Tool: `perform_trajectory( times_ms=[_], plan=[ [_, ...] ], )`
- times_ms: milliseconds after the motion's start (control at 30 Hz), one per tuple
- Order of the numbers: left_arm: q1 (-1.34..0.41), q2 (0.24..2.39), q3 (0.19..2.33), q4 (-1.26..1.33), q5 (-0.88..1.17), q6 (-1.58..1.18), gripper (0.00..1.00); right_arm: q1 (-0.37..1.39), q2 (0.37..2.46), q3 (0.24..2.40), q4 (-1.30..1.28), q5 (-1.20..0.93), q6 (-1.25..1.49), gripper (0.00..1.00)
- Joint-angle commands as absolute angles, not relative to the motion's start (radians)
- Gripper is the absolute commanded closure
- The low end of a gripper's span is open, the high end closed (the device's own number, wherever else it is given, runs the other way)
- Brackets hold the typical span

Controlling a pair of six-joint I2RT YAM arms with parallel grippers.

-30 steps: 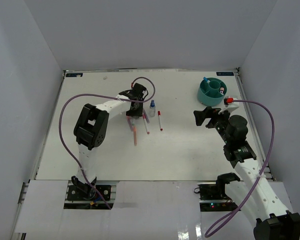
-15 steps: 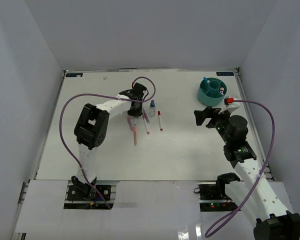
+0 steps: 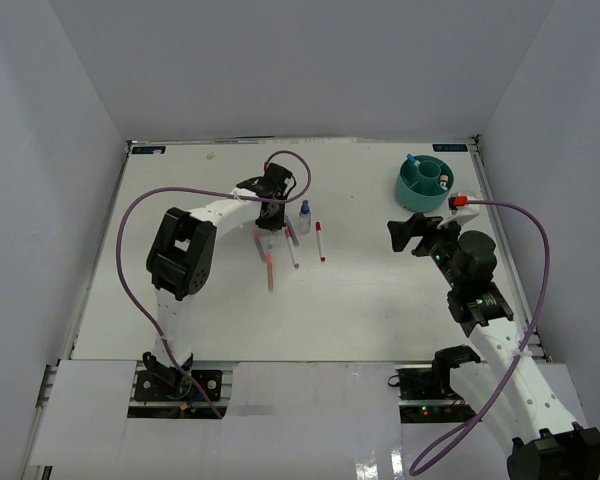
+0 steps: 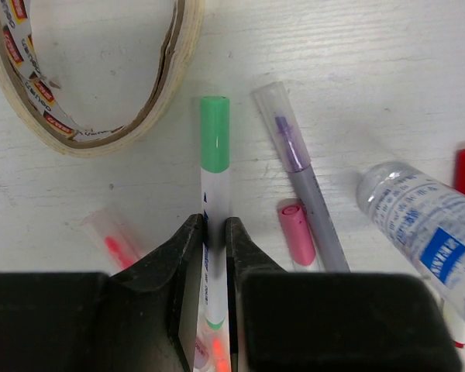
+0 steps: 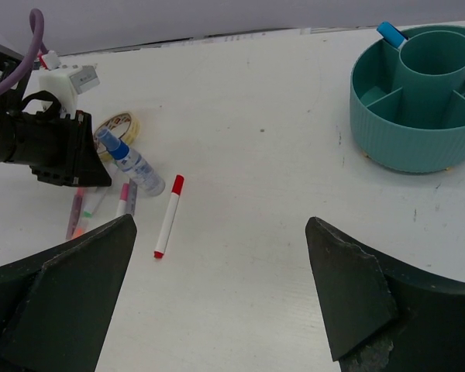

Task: Sort the stationery into containers
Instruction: Pick up the pen from the center of the board.

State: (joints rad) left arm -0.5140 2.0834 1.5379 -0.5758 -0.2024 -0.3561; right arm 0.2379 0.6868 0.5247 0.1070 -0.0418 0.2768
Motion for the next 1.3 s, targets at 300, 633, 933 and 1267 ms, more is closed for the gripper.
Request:
perform_trajectory(
  times_ms=[300, 633, 933, 1267],
  plan=[
    [-0.515, 1.764, 1.471, -0.448, -0.094, -0.264, 0.82, 0.248, 0.719, 0.578, 0.146, -0.227, 0.29, 0.03],
    [-0.522, 1.454, 1.284, -0.332, 0.119, -0.158, 0.81, 0.36, 0.951, 0.834, 0.192, -0.407, 0.39, 0.01],
    [-0.534, 1.217, 1.12, -0.25, 0.241, -0.091, 0.8, 0.57, 1.265, 1.127, 0.176, -0.307, 0.431, 0.0],
    [-0.535, 1.081, 0.993, -0.158, 0.252, -0.077, 0.8, 0.649, 1.446, 1.319, 0.156, -0.299, 0.454, 0.06]
  ],
)
